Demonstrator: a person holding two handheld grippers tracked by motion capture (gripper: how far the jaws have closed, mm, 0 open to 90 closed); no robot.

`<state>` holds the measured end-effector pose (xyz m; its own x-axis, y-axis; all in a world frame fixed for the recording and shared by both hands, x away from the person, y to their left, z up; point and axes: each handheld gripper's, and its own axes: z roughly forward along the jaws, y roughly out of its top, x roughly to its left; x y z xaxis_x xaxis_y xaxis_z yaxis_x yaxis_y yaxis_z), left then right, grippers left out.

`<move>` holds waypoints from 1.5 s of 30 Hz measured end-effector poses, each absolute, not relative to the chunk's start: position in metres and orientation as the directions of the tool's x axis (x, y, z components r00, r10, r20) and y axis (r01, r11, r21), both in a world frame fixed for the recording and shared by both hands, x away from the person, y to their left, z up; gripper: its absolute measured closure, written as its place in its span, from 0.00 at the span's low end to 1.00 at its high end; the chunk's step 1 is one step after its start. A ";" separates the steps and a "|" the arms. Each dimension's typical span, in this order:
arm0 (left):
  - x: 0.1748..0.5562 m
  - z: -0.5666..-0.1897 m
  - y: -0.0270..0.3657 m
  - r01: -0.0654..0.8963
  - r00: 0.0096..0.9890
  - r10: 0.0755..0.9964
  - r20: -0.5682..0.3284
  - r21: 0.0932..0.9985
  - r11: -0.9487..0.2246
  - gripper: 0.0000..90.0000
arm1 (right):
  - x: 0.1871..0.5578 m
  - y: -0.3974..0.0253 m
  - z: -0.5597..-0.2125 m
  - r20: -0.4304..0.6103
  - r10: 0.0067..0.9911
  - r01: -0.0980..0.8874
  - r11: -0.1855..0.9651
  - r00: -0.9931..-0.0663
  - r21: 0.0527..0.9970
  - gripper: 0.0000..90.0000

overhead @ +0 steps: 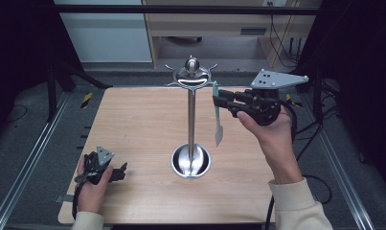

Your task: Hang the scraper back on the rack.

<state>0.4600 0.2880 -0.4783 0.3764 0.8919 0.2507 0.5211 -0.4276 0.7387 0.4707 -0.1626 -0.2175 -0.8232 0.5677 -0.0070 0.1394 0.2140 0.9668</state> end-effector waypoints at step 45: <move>0.461 -0.479 0.288 0.526 0.380 0.891 0.247 0.735 -0.428 0.04 | 0.457 -0.173 -0.228 -0.040 0.659 0.143 0.222 -0.751 0.965 0.46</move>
